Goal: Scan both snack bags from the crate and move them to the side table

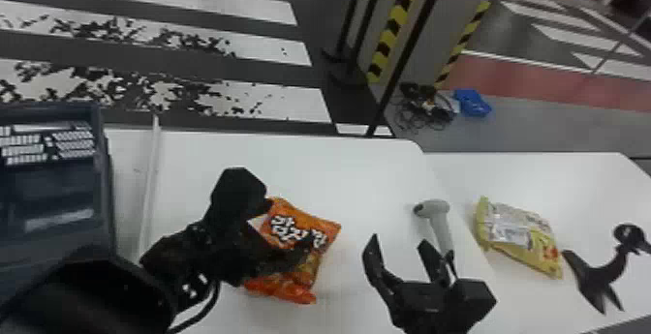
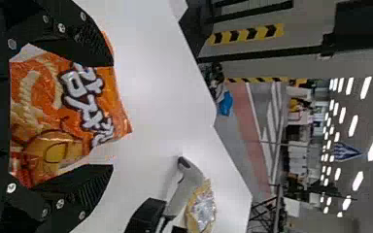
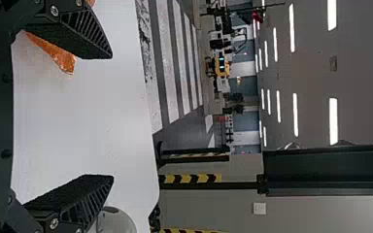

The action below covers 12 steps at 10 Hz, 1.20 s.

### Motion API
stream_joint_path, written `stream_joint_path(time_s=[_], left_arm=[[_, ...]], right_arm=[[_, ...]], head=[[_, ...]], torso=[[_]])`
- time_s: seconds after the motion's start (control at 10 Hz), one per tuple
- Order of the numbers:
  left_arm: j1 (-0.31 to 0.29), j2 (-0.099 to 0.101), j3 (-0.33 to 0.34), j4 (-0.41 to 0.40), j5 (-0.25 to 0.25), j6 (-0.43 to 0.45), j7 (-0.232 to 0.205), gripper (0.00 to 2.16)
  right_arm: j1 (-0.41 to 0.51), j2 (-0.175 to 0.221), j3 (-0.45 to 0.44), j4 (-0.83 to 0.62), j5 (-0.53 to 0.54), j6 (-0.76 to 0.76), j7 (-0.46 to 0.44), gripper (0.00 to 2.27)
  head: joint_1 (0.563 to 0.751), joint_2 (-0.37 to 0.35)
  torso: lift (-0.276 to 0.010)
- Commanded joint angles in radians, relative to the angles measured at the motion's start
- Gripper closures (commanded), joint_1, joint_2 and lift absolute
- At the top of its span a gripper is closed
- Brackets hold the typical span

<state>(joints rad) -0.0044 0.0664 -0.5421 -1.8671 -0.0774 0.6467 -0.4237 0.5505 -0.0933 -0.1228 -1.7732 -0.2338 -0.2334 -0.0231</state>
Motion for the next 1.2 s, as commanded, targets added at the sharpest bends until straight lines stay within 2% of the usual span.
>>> stream_joint_path(time_s=[0.0,0.2,0.3,0.4,0.5,0.7,0.8,1.0,1.1], left_arm=[[0.076,0.053,0.067,-0.147,0.025,-0.049,0.016,0.03],[0.193,0.138,0.202,-0.280,0.107,-0.181,0.057,0.04],[0.251,0.179,0.278,-0.313,0.150,-0.279,0.079,0.04],[0.307,0.211,0.349,-0.313,0.199,-0.408,0.098,0.04],[0.368,0.239,0.416,-0.314,0.225,-0.472,0.112,0.04],[0.451,0.263,0.482,-0.299,0.246,-0.574,0.112,0.04],[0.485,0.263,0.505,-0.285,0.255,-0.632,0.112,0.04],[0.549,0.262,0.544,-0.239,0.268,-0.795,0.115,0.07],[0.578,0.259,0.562,-0.218,0.289,-0.847,0.114,0.07]], right_arm=[[0.000,0.000,0.000,-0.003,-0.002,0.000,0.000,0.12],[-0.004,-0.002,0.005,-0.006,-0.002,0.003,0.000,0.12],[-0.004,-0.002,0.008,-0.014,-0.001,0.009,0.002,0.12],[-0.004,-0.002,0.011,-0.026,-0.007,0.018,0.015,0.11],[-0.009,-0.002,0.017,-0.028,-0.009,0.046,0.018,0.11],[-0.029,-0.003,0.023,-0.045,-0.015,0.131,0.049,0.10],[-0.029,-0.003,0.020,-0.078,-0.038,0.205,0.068,0.10],[-0.017,-0.005,0.002,-0.184,-0.105,0.466,0.117,0.11],[-0.012,-0.006,-0.024,-0.253,-0.156,0.668,0.152,0.11]], head=[[0.695,-0.350],[0.695,-0.350],[0.695,-0.350],[0.695,-0.350],[0.695,-0.350],[0.695,-0.261],[0.695,-0.226],[0.695,-0.181],[0.695,-0.153]], torso=[[-0.099],[-0.099],[-0.099],[-0.099],[-0.099],[-0.099],[-0.099],[-0.099],[-0.099]])
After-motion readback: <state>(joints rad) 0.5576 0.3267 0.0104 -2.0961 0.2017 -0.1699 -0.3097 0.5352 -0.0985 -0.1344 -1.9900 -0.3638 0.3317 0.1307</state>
